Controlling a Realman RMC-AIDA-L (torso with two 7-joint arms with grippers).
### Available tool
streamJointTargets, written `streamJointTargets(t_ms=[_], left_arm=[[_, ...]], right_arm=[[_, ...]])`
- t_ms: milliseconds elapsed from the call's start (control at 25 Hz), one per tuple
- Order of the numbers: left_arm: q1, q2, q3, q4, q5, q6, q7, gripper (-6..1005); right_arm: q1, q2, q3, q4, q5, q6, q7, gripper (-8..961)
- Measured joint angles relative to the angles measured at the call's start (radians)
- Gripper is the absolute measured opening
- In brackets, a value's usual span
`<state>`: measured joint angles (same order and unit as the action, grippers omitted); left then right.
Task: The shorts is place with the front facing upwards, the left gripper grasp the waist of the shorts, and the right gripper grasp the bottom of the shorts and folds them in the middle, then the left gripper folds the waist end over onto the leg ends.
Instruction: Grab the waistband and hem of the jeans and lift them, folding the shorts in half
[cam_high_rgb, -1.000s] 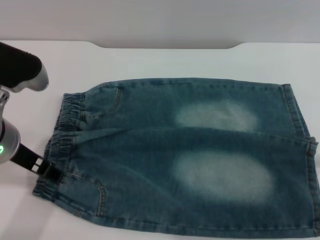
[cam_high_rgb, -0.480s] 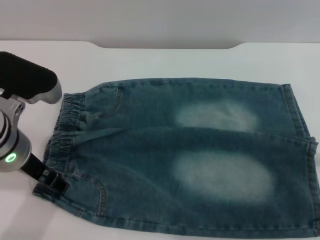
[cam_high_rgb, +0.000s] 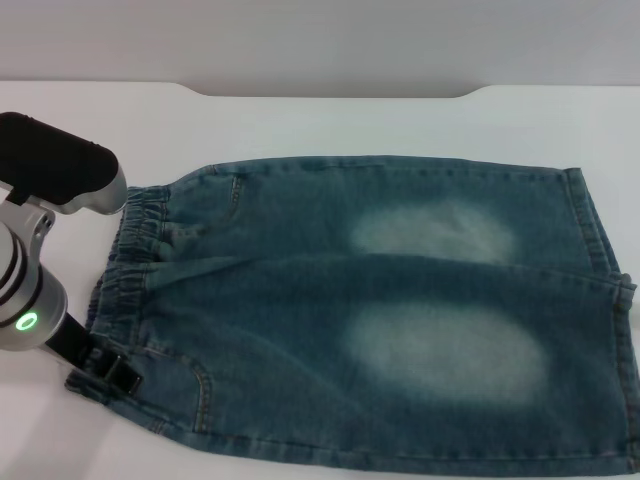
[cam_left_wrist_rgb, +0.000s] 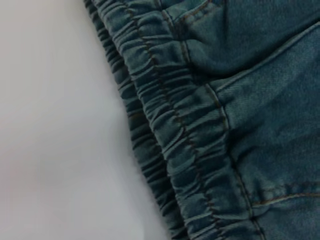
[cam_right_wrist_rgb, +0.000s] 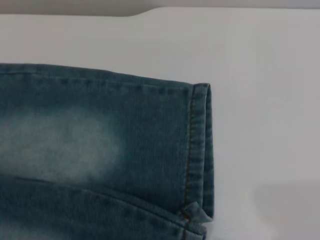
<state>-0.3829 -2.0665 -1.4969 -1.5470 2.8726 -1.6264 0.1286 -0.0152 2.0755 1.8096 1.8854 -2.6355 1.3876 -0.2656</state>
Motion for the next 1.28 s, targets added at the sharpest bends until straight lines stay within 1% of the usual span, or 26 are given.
streamJointTargets(t_ms=[160, 320, 520, 640, 880, 1120, 1280], left_arm=[[0.0, 0.002, 0.004, -0.009, -0.015, -0.005, -0.005, 794], [0.013, 0.004, 0.016, -0.043, -0.01, -0.01, 0.001, 781], [0.018, 0.006, 0.025, -0.031, -0.007, -0.01, 0.003, 562], [0.022, 0.007, 0.025, -0.024, -0.007, -0.009, 0.004, 355], [0.028, 0.008, 0.024, -0.034, -0.007, -0.012, 0.007, 194], [0.029, 0.008, 0.023, -0.05, -0.007, -0.013, 0.018, 160], [0.03, 0.008, 0.019, -0.085, -0.005, -0.03, 0.025, 138]], right_arm=[[-0.002, 0.0, 0.001, 0.021, 0.0, 0.005, 0.0, 603], [-0.005, 0.0, 0.002, 0.046, 0.0, 0.011, 0.001, 603], [-0.008, 0.001, -0.001, 0.056, 0.001, 0.011, 0.002, 603], [-0.009, 0.002, -0.001, 0.057, 0.004, 0.013, 0.003, 603], [-0.009, 0.003, -0.009, 0.058, 0.005, 0.013, 0.006, 603], [-0.015, 0.004, -0.032, 0.059, 0.007, 0.019, 0.028, 602], [-0.018, 0.002, -0.05, 0.08, 0.008, 0.056, 0.059, 602]])
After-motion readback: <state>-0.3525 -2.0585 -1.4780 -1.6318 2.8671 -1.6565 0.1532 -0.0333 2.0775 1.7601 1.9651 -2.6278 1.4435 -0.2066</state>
